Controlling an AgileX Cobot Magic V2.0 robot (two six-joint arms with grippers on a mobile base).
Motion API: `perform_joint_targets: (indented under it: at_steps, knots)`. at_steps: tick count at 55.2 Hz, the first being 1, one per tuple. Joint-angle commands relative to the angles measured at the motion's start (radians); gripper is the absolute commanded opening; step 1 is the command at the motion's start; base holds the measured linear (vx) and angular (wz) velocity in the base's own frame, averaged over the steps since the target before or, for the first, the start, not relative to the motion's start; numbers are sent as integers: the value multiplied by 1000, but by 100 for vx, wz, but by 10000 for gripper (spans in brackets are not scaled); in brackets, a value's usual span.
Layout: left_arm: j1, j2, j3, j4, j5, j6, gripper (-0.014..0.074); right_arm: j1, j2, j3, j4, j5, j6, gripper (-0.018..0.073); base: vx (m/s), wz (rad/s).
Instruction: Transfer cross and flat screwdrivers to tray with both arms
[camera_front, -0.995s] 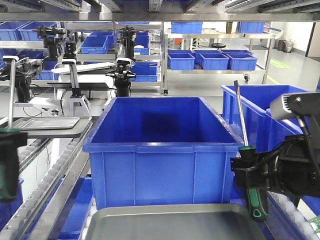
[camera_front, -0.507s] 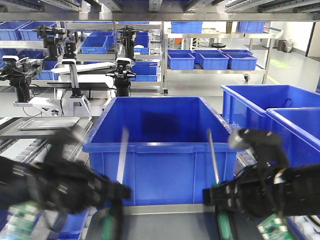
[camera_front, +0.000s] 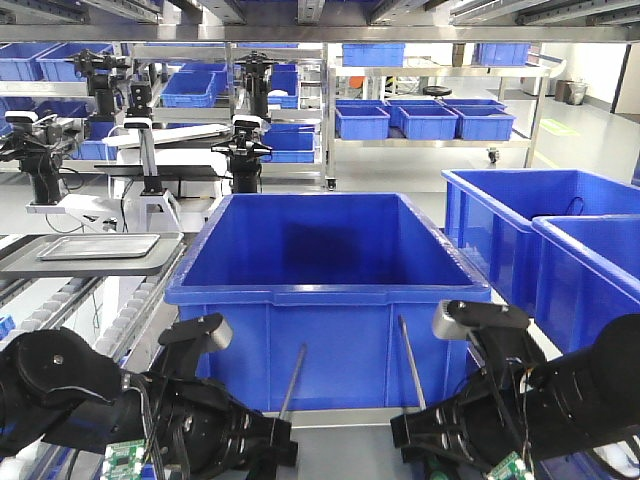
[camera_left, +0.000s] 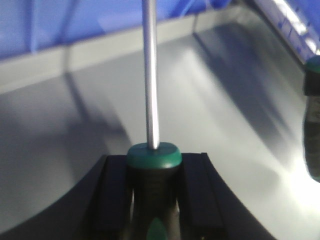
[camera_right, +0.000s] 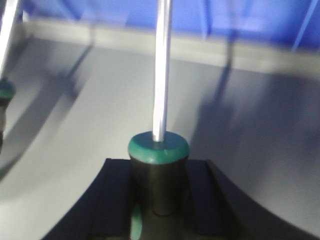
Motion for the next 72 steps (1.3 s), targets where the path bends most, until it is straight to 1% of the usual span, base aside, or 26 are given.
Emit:
perform_joint_targets:
  at_steps: [1, 8, 12, 16, 22, 27, 35, 38, 43, 48, 66, 69, 72]
  knots:
    - [-5, -37, -30, -45, 38, 1, 373, -1, -33, -28, 35, 13, -2, 403, 0, 0]
    - [-5, -38, -30, -47, 101, 1, 484, -1, -33, -28, 35, 57, -2, 498, 0, 0]
    - [-4, -40, -31, -47, 122, 2, 511, -2, -37, -28, 35, 49, -2, 521, 0, 0]
    - [-3, -50, -36, -47, 114, 2, 514, -2, -55, -29, 37, 18, -2, 523, 0, 0]
    - [-3, -95, -46, -47, 36, 10, 514, -2, -113, -29, 38, -63, -2, 523, 0, 0]
    - [-3, -165, -59, -47, -71, 16, 514, -2, -179, -29, 28, -148, -13, 523, 0, 0]
    - [-3, -297, -61, -47, -248, 89, 514, -2, -264, -29, 20, -274, -30, 523, 0, 0]
    - [-3, -330, -61, -47, -303, 114, 514, -2, -292, -29, 23, -303, -32, 523, 0, 0]
    - [-3, -380, -61, -47, -366, 115, 514, -2, -323, -29, 24, -315, -32, 523, 0, 0]
    - [-3, -406, -61, -47, -395, 115, 514, -2, -340, -29, 24, -312, -32, 523, 0, 0]
    - [-3, -406, -58, -43, -397, 116, 514, -2, -342, -29, 24, -310, -32, 523, 0, 0]
    - [-3, -410, -58, -31, -401, 116, 513, -2, -342, -29, 24, -310, -32, 523, 0, 0]
    - [-3, -430, -50, 41, -396, 104, 510, -2, -342, -29, 24, -310, -32, 523, 0, 0]
